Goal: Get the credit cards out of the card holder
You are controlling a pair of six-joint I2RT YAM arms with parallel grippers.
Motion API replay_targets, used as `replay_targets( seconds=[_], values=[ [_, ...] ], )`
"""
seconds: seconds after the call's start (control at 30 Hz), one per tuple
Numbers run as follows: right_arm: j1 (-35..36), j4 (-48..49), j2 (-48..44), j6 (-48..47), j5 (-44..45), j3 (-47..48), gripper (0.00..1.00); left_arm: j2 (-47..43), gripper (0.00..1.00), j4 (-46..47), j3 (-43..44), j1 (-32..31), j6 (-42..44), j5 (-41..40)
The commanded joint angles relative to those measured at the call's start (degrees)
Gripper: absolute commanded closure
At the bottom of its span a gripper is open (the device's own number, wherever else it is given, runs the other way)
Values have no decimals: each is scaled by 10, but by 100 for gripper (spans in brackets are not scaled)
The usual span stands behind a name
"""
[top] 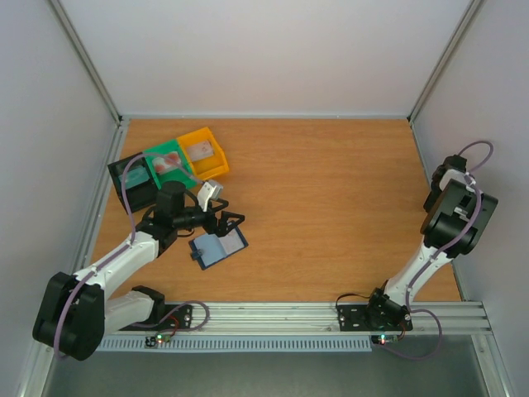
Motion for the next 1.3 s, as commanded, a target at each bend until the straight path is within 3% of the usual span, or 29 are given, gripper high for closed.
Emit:
replay_targets(
  seconds=[0.0, 0.2, 0.33, 0.53, 0.67, 0.73, 0.9, 1.03, 1.27],
  values=[
    [34, -7, -82, 2, 38, 27, 99, -16, 1, 37, -10, 1, -7, -4],
    [92, -63, -161, -25, 36, 94, 99, -45, 1, 38, -15, 2, -24, -24],
    [152, -93, -228, -72, -94, 121, 99, -75, 1, 35, -16, 3, -38, -11],
    [362, -172, -307, -162, -305, 174, 99, -122, 1, -40, 27, 13, 2, 56],
    [488, -211, -335, -175, -475, 198, 99, -160, 1, -187, 106, 16, 97, 159],
    [539, -234, -339, -177, -552, 209, 99, -173, 1, -292, 153, 17, 186, 205],
    [665, -278, -350, -190, -689, 208, 99, -185, 2, -527, 255, 18, 327, 187],
    [746, -286, -334, -177, -673, 211, 99, -166, 8, -686, 321, 17, 483, 160],
    [860, -284, -278, -175, -639, 216, 99, -122, 16, -827, 375, -17, 557, 78]
  ],
)
